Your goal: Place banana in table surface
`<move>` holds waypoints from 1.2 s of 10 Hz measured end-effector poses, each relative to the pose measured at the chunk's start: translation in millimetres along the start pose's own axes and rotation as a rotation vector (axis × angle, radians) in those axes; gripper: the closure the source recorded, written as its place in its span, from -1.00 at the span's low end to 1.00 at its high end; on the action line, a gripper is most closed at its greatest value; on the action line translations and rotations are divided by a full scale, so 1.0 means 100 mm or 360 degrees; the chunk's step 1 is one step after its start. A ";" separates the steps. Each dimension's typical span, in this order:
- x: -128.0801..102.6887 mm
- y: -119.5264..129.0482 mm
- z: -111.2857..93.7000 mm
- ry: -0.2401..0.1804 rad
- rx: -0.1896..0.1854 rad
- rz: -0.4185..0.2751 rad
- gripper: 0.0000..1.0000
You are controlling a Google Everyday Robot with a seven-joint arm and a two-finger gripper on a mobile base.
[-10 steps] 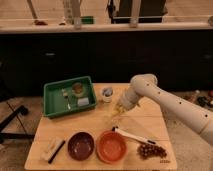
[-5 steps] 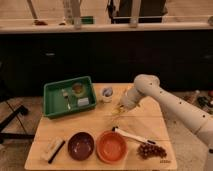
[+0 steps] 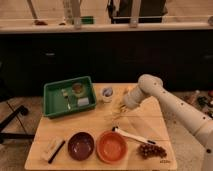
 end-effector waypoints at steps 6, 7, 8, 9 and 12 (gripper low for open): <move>0.04 0.01 0.01 -0.0012 0.0001 0.0009 0.74; 0.03 0.01 0.00 -0.0015 -0.0003 0.0007 0.53; 0.04 0.01 0.01 -0.0015 -0.0003 0.0007 0.34; 0.04 0.02 0.02 -0.0017 -0.0004 0.0009 0.13; 0.05 0.04 0.03 -0.0031 -0.0006 0.0016 -0.45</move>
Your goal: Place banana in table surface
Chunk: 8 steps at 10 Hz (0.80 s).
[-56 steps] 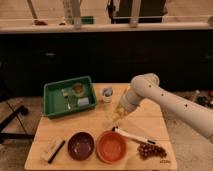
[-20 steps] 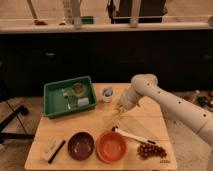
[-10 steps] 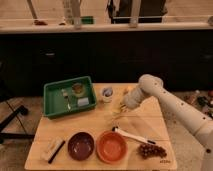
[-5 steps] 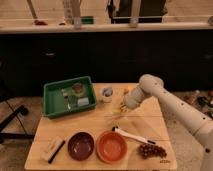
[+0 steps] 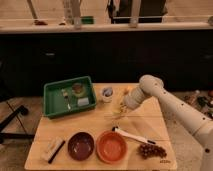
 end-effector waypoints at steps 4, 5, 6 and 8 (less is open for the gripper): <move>0.01 0.01 0.01 -0.0012 -0.0003 0.0007 -0.60; 0.01 0.01 0.02 -0.0013 -0.0004 0.0007 -0.60; 0.01 0.01 0.02 -0.0013 -0.0003 0.0006 -0.60; 0.01 0.01 0.02 -0.0012 0.0002 0.0006 -0.60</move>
